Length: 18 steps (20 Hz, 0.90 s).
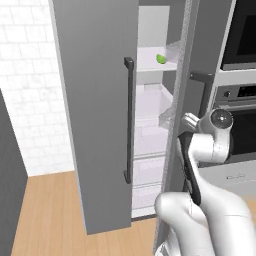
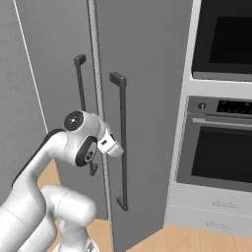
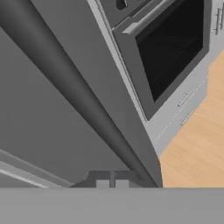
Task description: Grab a lemon wedge from the fridge and one ice cube from the ice bowl, and put them in the glass of lemonade.
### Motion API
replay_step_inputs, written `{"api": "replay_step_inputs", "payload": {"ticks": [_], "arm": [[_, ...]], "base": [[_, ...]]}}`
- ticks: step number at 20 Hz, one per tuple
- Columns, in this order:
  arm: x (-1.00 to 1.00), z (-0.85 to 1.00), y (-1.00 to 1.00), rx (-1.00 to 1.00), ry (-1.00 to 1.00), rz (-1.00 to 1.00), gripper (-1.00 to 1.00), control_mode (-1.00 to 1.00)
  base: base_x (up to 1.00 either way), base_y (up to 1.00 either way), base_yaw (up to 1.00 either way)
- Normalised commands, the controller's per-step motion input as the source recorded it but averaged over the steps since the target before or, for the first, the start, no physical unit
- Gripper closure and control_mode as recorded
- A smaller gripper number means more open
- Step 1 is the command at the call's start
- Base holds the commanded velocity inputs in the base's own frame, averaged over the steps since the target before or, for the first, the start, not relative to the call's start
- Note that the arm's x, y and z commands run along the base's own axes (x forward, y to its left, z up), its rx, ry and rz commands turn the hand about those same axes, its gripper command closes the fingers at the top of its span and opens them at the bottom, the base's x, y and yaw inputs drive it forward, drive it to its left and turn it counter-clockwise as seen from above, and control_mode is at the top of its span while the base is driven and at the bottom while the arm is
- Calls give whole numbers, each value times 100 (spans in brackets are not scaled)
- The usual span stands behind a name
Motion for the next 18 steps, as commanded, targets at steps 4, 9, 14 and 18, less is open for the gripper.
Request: {"api": "replay_step_inputs", "payload": {"ticks": [4,9,14,18], "arm": [[-73,25,0,0,-3,-3,-100,-100],[-84,84,11,0,-8,2,-100,-100],[-50,95,64,-1,1,9,-100,-100],[41,19,91,-12,22,0,-100,-100]], "base": [[0,0,0],[0,0,0],[0,0,0],[0,0,0]]}}
